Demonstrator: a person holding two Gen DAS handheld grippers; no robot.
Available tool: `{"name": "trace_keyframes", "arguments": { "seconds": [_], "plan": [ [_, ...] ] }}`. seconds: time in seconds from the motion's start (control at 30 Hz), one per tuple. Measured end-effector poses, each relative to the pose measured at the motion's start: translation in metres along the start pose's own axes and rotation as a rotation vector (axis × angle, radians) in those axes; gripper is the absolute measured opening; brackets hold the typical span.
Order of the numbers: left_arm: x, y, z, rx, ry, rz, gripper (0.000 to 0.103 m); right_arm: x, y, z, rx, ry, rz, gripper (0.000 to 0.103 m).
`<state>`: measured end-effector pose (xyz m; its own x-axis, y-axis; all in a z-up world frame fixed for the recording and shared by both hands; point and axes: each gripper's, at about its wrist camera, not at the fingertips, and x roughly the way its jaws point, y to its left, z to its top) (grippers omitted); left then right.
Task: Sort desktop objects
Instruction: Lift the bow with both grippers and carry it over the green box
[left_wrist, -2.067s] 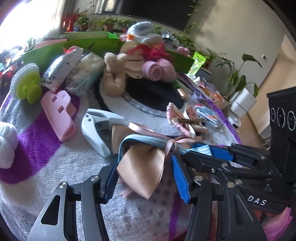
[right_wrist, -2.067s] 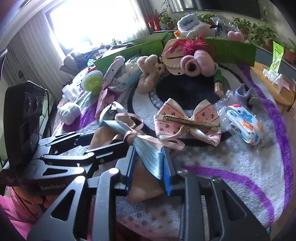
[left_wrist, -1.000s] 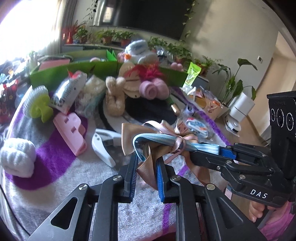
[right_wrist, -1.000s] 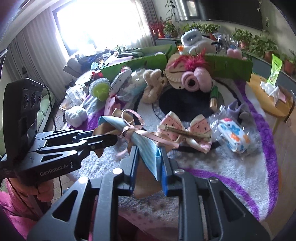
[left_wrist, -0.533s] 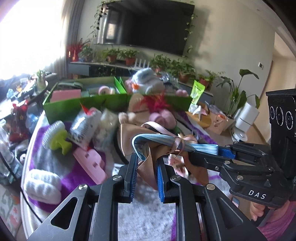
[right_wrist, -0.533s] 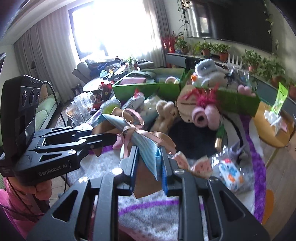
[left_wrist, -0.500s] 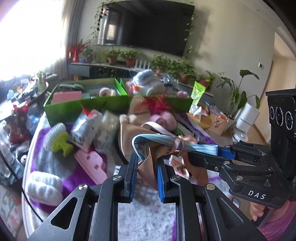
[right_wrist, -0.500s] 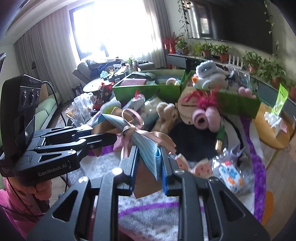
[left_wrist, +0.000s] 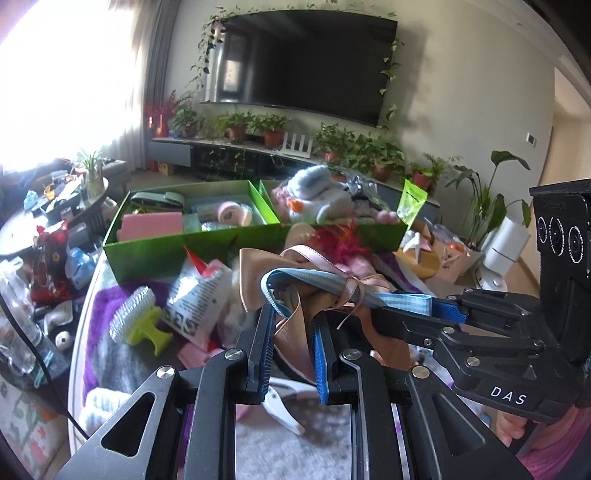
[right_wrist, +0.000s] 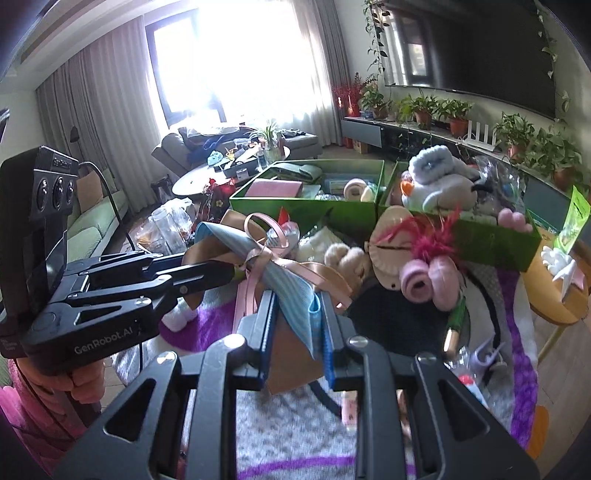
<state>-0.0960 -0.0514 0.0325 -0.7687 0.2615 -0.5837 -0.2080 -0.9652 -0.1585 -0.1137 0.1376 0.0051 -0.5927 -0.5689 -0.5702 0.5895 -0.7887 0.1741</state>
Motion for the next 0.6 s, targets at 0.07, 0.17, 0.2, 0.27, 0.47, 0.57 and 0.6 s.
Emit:
{"name": "trace_keyframes", "arguments": {
  "seconds": [0.07, 0.17, 0.2, 0.27, 0.47, 0.57, 0.6],
  "plan": [
    [0.002, 0.002, 0.005, 0.005, -0.002, 0.006, 0.018, 0.002, 0.0, 0.006, -0.004, -0.004, -0.001, 0.022],
    [0.005, 0.005, 0.013, 0.014, -0.01, 0.014, 0.018, 0.007, 0.0, 0.014, -0.002, -0.008, 0.0, 0.022],
    [0.006, 0.005, 0.016, 0.016, -0.012, 0.016, 0.018, 0.008, -0.001, 0.017, -0.002, -0.012, -0.001, 0.022],
    [0.007, 0.008, 0.023, 0.019, -0.015, 0.018, 0.018, 0.01, -0.001, 0.023, -0.003, -0.016, -0.002, 0.022],
    [0.012, 0.013, 0.043, 0.03, -0.02, 0.023, 0.018, 0.015, -0.003, 0.042, -0.01, -0.026, -0.009, 0.022],
    [0.015, 0.015, 0.052, 0.036, -0.023, 0.023, 0.019, 0.019, -0.006, 0.051, -0.006, -0.031, -0.011, 0.022],
    [0.016, 0.016, 0.055, 0.039, -0.023, 0.023, 0.018, 0.021, -0.007, 0.055, -0.005, -0.032, -0.012, 0.022]
  ]
}}
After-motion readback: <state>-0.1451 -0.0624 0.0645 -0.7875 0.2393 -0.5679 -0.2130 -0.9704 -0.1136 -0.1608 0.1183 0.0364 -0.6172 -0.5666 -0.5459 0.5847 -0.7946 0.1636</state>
